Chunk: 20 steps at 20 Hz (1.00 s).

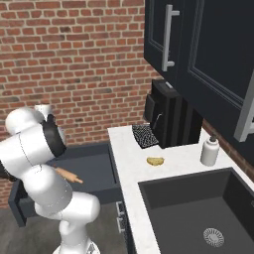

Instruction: Pick the rolling pin from the drawer and place it on the counter.

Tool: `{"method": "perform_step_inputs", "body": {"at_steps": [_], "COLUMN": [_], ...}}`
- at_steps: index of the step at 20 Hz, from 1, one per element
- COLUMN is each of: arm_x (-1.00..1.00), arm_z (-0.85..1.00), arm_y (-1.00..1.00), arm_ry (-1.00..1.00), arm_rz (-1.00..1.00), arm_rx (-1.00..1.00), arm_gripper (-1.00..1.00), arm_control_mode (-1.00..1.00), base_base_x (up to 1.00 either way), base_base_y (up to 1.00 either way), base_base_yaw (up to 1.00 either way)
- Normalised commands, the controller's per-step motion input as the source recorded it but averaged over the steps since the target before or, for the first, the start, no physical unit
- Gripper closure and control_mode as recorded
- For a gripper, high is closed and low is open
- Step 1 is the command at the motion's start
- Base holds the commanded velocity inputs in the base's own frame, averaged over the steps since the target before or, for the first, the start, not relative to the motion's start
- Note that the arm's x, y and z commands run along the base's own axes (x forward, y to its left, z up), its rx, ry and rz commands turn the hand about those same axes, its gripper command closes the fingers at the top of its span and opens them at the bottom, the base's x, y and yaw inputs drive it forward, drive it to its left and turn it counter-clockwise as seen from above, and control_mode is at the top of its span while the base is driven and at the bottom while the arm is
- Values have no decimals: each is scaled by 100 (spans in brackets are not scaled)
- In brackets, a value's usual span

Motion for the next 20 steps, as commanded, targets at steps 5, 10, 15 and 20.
{"method": "perform_step_inputs", "body": {"at_steps": [5, 10, 15, 20], "arm_x": [0, 19, 40, 39], "arm_z": [-49, -46, -36, -30], "arm_y": [0, -5, -1, 0], "arm_ry": [-6, -8, 0, 0], "arm_rz": [4, 3, 4, 3], "arm_rx": [-1, 0, 0, 0], "arm_gripper": [-100, -100, -100, -100], "arm_control_mode": [-100, -100, -100, -100], "base_base_x": [0, 0, 0, 0], "base_base_y": [0, 0, 0, 0], "base_base_yaw": [0, 0, 0, 0]}}
